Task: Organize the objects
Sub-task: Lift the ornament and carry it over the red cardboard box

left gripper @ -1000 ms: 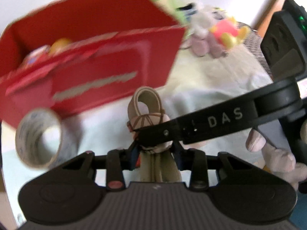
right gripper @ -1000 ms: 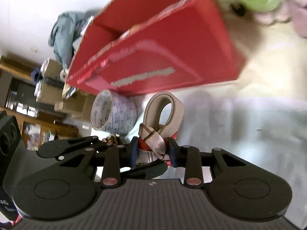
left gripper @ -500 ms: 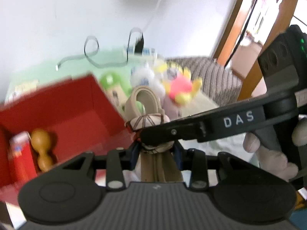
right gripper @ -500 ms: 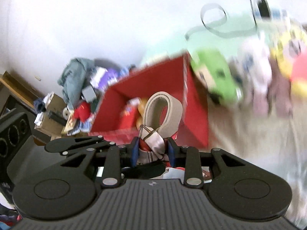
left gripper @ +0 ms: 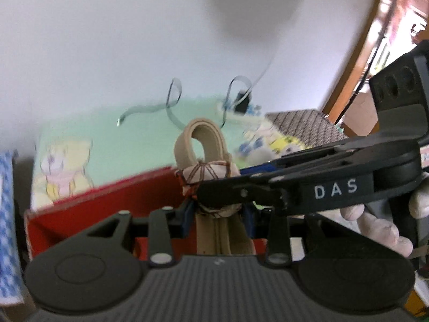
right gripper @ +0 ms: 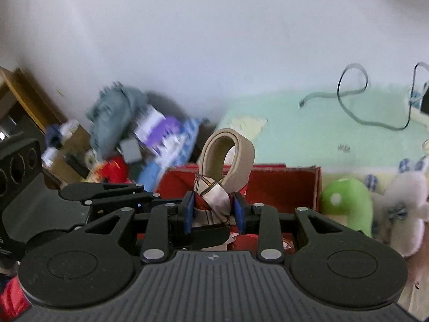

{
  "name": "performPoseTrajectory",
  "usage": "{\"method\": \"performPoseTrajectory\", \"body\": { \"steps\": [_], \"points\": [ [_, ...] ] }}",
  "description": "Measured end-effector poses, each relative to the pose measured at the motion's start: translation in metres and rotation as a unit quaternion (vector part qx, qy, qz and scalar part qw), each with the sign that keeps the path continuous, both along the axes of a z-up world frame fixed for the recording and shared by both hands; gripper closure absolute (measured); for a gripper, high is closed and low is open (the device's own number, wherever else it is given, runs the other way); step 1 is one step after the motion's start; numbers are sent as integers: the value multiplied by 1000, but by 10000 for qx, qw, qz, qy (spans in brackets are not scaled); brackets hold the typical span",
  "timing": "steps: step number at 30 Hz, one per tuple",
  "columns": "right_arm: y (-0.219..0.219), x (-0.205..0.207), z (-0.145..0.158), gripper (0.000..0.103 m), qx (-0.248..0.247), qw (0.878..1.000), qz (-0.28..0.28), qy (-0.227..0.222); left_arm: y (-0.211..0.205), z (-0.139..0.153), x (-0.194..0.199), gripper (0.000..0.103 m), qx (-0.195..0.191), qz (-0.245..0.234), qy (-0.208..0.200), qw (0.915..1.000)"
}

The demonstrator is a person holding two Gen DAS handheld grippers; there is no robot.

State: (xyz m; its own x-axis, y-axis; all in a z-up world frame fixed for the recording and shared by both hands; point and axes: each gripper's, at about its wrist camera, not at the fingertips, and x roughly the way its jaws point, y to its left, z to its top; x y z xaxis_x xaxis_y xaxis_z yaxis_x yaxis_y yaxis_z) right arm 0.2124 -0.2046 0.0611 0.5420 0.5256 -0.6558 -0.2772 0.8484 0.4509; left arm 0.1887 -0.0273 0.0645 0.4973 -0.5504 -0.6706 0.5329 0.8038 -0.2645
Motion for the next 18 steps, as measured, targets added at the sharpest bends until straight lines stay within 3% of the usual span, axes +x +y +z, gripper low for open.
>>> {"method": "performPoseTrajectory", "body": {
  "steps": [1, 3, 4, 6, 10, 14, 18],
  "points": [
    [0, 0, 0, 71, 0, 10000, 0, 0, 3, -14, 12, 65, 25, -5, 216, 9998],
    [15, 24, -35, 71, -227, 9982, -15, 562, 7, -37, 28, 65, 80, 24, 584, 9983],
    [15, 24, -35, 71, -227, 9982, -15, 562, 8, -50, 34, 65, 141, 25, 743, 9971],
    [27, 42, -66, 71, -312, 9942, 6, 1030, 8, -70, 45, 65, 333, 56, 936, 9950],
    [41, 53, -89, 71, -449, 9897, 119, 1352, 5, -102, 57, 65, 821, 66, 1272, 9885],
    [54, 63, -110, 71, -636, 9826, 391, 1703, 9, -119, 61, 65, 1095, 117, 1679, 9796],
    [60, 72, -120, 71, -696, 9768, 566, 1944, 5, -127, 68, 60, 1511, 185, 1805, 9717]
  ]
}}
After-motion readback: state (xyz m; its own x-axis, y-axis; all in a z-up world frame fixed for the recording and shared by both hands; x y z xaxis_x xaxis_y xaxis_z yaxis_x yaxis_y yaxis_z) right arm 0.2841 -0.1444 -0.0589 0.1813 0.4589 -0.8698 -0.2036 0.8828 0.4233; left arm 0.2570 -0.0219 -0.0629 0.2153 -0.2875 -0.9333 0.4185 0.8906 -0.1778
